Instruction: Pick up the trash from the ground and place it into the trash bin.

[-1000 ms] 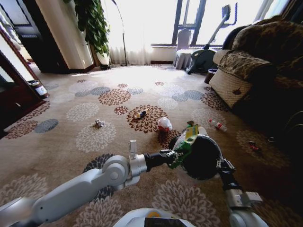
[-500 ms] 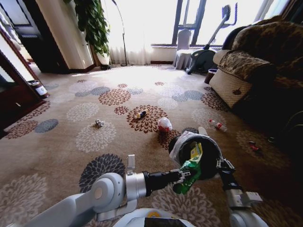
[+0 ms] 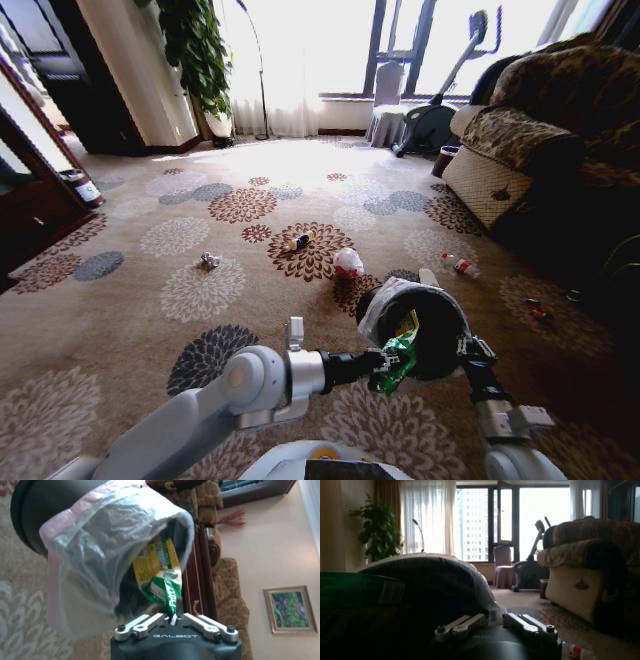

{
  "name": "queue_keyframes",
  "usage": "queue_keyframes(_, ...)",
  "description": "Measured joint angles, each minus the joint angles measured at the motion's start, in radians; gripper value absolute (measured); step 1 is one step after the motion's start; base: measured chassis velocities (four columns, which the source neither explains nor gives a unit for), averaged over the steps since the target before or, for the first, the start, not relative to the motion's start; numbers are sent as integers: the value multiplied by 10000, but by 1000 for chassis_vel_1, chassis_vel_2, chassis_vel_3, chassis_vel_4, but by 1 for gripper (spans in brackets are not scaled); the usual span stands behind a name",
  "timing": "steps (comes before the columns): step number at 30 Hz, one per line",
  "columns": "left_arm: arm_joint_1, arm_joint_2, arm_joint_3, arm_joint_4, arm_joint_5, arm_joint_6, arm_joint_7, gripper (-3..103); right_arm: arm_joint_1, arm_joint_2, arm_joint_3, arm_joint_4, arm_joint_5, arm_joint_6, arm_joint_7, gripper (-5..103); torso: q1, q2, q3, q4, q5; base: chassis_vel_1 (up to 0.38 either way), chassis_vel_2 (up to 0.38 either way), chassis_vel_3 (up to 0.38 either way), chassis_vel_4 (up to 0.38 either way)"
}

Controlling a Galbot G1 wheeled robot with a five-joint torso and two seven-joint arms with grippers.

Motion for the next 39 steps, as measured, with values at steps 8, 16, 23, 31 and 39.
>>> queue_keyframes(8,-721,-902,336,978,57,225,-196,28,0,0,0,0,0,0,0,0,0,0,0,1,-2,0,0,0,0)
queue_keyframes(16,-277,-484,434,537,190,587,-235,55,0,0,-1,0,0,0,0,0,0,0,0,3,-3,0,0,0,0)
queue_keyframes(23,-131,-171,187,-104,402,930,13,81,0,0,0,0,0,0,0,0,0,0,-1,2,-3,0,0,0,0)
queue_keyframes(31,21,138,-586,-383,1338,1080,1648,100,0,0,0,0,0,0,0,0,0,0,-1,1,-4,0,0,0,0)
queue_keyframes(39,374,1043,-1436,-1791,3193,1690,2758,100,0,0,0,0,0,0,0,0,0,0,-2,2,-2,0,0,0,0)
